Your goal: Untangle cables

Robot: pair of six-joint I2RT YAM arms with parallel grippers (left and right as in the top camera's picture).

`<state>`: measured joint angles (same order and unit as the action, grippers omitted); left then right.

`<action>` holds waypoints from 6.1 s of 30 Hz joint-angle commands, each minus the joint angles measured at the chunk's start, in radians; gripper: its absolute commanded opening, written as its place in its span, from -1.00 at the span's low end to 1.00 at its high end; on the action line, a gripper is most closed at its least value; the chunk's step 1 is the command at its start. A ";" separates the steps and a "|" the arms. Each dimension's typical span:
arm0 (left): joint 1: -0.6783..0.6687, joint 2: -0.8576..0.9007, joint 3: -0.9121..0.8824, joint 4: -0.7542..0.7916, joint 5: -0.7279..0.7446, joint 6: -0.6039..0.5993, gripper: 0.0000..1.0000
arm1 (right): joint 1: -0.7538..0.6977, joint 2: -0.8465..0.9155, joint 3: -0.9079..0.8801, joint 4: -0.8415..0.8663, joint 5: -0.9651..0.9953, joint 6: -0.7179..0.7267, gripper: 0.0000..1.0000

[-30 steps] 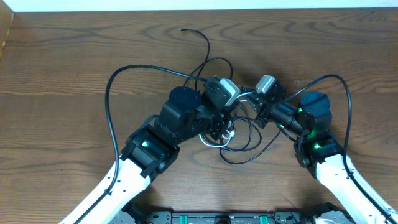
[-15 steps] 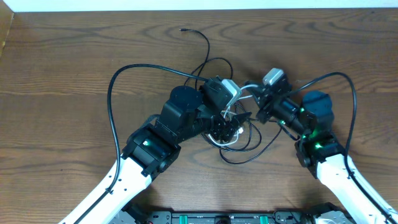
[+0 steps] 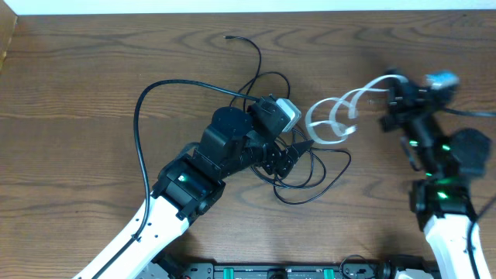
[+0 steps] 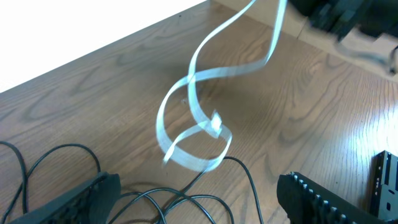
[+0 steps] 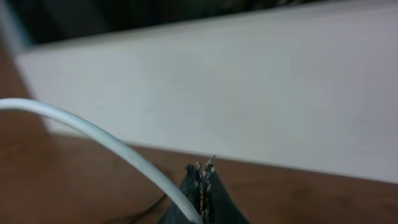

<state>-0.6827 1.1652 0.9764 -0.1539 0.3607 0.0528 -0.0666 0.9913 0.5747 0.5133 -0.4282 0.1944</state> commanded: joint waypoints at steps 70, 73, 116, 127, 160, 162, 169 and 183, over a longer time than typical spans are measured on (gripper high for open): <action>-0.002 0.004 -0.004 -0.159 -0.013 0.003 0.93 | -1.122 0.750 0.346 0.196 0.129 0.083 -0.98; -0.002 0.004 -0.004 -0.159 -0.013 0.003 0.93 | -1.114 0.788 0.429 0.104 0.129 0.039 -0.98; -0.002 0.004 -0.004 -0.160 -0.013 0.003 0.94 | -1.097 0.852 0.499 -0.569 0.130 0.114 0.99; -0.002 0.004 -0.004 -0.160 -0.013 0.003 0.94 | -1.062 0.852 0.499 -0.694 0.100 0.201 0.99; -0.002 0.004 -0.004 -0.197 -0.134 0.002 0.94 | -0.589 0.851 0.500 -0.663 -0.274 -0.018 0.99; -0.002 0.004 -0.004 -0.203 -0.189 0.002 0.94 | -0.544 0.851 0.500 -0.664 -0.274 -0.017 0.99; 0.015 0.004 -0.004 -0.207 -0.329 -0.008 0.94 | -0.397 0.851 0.500 -0.667 -0.290 -0.040 0.99; 0.271 0.004 -0.004 -0.232 -0.328 -0.077 0.95 | -0.026 0.851 0.500 -0.663 -0.341 -0.177 0.98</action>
<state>-0.4507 1.1652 0.9764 -0.3782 0.0460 -0.0048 -0.1604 1.8393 1.0653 -0.1513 -0.7364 0.0837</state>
